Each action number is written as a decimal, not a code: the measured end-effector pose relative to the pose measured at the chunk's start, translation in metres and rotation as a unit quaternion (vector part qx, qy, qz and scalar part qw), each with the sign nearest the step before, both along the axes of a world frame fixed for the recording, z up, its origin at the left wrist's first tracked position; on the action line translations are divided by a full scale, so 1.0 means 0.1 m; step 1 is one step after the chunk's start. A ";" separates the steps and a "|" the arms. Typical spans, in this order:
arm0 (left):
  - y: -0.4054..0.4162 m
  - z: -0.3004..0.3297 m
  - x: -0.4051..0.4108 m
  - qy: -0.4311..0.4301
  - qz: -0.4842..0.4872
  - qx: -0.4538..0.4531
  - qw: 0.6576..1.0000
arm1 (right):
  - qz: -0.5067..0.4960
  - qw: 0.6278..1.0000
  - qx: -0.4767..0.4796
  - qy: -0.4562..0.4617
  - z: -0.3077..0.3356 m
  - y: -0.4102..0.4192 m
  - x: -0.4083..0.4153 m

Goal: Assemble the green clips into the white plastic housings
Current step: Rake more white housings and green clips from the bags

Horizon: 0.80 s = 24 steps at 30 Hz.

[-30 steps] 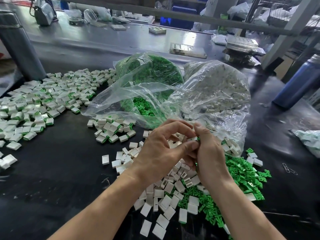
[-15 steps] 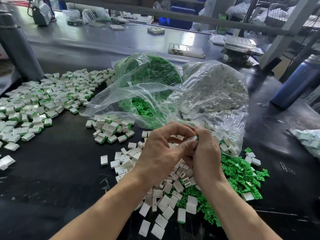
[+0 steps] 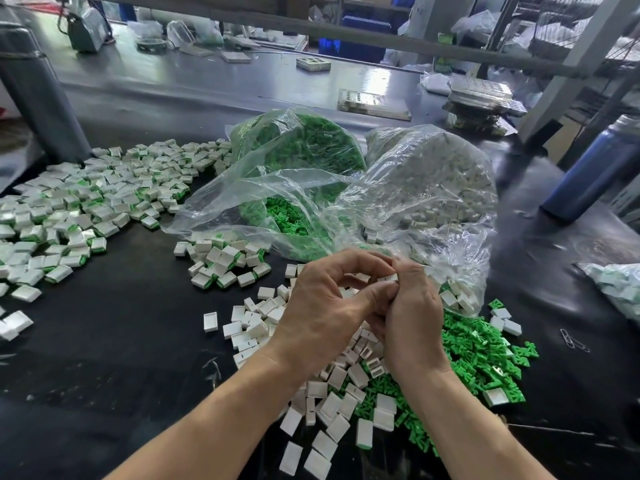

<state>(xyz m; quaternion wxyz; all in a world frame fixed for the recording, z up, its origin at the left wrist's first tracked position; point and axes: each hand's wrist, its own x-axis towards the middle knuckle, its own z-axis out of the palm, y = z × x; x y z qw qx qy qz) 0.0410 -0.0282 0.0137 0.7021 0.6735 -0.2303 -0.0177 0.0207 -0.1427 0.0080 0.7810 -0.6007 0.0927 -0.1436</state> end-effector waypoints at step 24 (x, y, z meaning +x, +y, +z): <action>0.22 -0.05 0.21 0.007 0.063 0.128 0.990 | 0.040 0.965 -0.256 -0.041 -0.01 -0.25 0.03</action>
